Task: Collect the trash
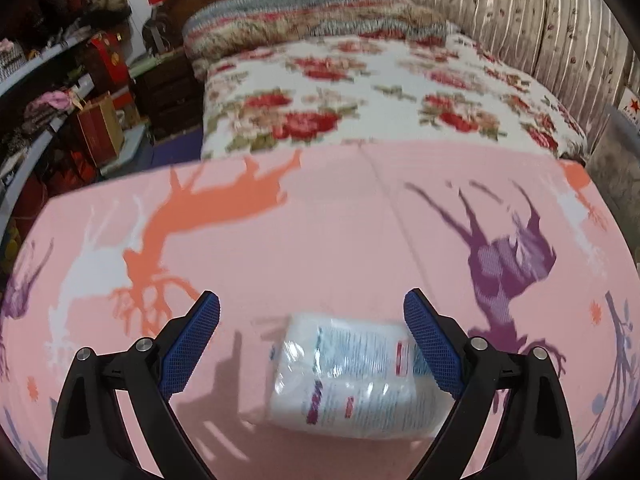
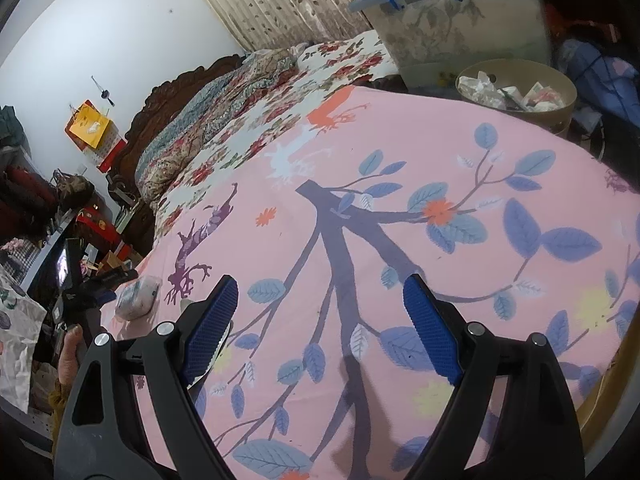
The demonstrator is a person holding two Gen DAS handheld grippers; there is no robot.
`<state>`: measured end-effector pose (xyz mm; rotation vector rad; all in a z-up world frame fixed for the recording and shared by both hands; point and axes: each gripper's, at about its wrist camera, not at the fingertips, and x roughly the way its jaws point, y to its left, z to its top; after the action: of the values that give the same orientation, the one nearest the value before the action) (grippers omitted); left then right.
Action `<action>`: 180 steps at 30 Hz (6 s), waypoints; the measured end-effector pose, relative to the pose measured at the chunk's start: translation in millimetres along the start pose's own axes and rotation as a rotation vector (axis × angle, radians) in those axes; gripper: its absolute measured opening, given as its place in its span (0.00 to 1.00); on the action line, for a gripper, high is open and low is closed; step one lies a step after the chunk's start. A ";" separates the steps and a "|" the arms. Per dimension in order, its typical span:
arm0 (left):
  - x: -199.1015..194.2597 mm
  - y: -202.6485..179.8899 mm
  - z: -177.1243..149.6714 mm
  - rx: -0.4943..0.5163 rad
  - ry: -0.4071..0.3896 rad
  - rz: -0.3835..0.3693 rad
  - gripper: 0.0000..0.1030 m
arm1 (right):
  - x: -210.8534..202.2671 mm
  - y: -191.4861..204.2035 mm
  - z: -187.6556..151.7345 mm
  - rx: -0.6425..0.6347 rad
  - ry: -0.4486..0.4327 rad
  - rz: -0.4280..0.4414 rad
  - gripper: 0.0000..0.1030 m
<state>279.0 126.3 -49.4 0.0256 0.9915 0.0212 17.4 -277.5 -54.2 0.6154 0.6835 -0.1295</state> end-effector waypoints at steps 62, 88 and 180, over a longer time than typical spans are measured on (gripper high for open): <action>-67.4 -45.1 -117.6 0.125 -0.056 -0.172 0.92 | 15.4 8.4 -18.3 -0.044 0.069 0.031 0.83; -62.8 -38.4 -124.3 0.085 -0.076 -0.231 0.93 | 58.8 130.0 -77.8 -0.469 0.277 0.204 0.89; -108.1 -45.8 -150.4 0.104 -0.063 -0.303 0.92 | 28.1 56.7 -39.3 -0.316 0.083 0.119 0.83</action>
<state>94.2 79.1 -42.7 -0.0289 0.9248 -0.3077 34.8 -206.4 -67.9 0.3578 0.7283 0.1139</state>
